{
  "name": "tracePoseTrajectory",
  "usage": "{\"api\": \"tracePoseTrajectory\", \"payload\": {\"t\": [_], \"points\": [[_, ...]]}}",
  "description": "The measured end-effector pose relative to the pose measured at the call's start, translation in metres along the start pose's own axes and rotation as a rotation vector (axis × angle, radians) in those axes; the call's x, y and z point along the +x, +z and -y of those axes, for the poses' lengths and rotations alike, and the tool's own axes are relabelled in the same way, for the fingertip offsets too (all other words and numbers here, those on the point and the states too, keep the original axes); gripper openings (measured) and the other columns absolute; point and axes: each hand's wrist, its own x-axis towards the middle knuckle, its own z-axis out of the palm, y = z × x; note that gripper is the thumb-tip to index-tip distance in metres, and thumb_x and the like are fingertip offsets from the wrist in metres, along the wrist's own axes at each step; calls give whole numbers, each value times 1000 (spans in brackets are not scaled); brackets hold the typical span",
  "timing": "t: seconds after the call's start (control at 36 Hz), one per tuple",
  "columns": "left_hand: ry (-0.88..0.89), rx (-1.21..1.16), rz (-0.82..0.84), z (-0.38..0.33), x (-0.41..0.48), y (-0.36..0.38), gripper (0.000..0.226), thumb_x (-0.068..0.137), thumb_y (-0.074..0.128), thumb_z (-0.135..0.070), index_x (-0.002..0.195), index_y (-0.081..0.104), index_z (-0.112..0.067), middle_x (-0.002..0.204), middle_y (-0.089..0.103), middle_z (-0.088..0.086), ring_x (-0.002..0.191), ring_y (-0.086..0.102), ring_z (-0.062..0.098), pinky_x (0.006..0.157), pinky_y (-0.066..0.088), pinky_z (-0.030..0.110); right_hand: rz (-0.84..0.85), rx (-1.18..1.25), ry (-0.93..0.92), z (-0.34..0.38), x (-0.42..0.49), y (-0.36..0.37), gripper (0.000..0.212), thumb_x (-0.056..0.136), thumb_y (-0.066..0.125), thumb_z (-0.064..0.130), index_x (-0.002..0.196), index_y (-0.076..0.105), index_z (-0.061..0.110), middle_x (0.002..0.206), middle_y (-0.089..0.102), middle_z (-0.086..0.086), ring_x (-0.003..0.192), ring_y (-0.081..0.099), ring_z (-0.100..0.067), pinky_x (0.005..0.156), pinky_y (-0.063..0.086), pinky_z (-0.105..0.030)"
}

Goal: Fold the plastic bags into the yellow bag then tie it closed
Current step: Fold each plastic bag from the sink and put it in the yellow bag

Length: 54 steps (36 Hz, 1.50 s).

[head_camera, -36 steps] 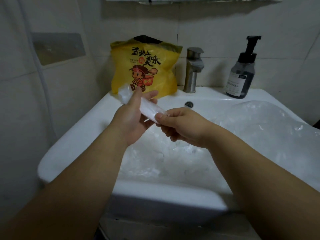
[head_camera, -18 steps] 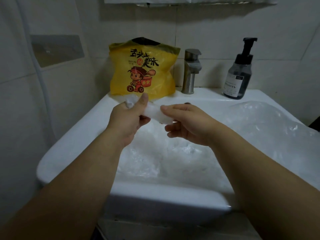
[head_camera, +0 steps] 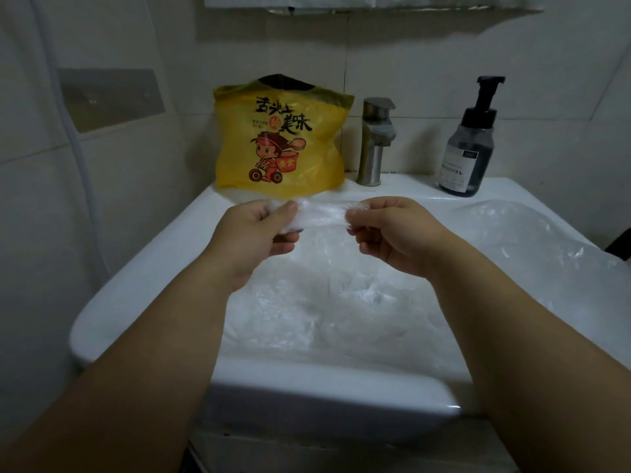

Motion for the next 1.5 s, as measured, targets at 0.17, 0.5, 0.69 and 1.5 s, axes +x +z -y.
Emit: {"api": "tracePoseTrajectory", "payload": {"t": [0.17,0.5,0.69,1.5], "points": [[-81,-156,136,-7,-4,-1,12,95,57,-8,102,66,-10,77,69,7,63,66,6,58,54,16,-45,42,10,1,4,-6,10,90,58,-1,88,65,7,67,56,-8,57,50,-13,50,47,-20],[-110,-185,177,-11,-4,-4,28,93,44,7,79,63,-8,69,60,7,54,59,7,51,54,19,-7,39,-46,1,4,-5,22,90,51,-7,82,65,8,68,56,-11,54,50,-15,50,48,-24],[-49,39,75,-6,-4,1,7,88,67,-18,89,61,-15,80,61,3,62,59,7,56,55,20,24,-40,-56,-1,3,-1,18,89,52,-6,88,64,7,69,53,-10,56,48,-16,50,46,-24],[-111,-128,102,-11,-6,-1,15,86,65,0,91,62,-14,65,60,0,53,59,2,53,51,15,147,72,55,4,-1,-1,16,94,46,-3,99,59,4,65,54,-9,53,48,-15,47,45,-22]]}}
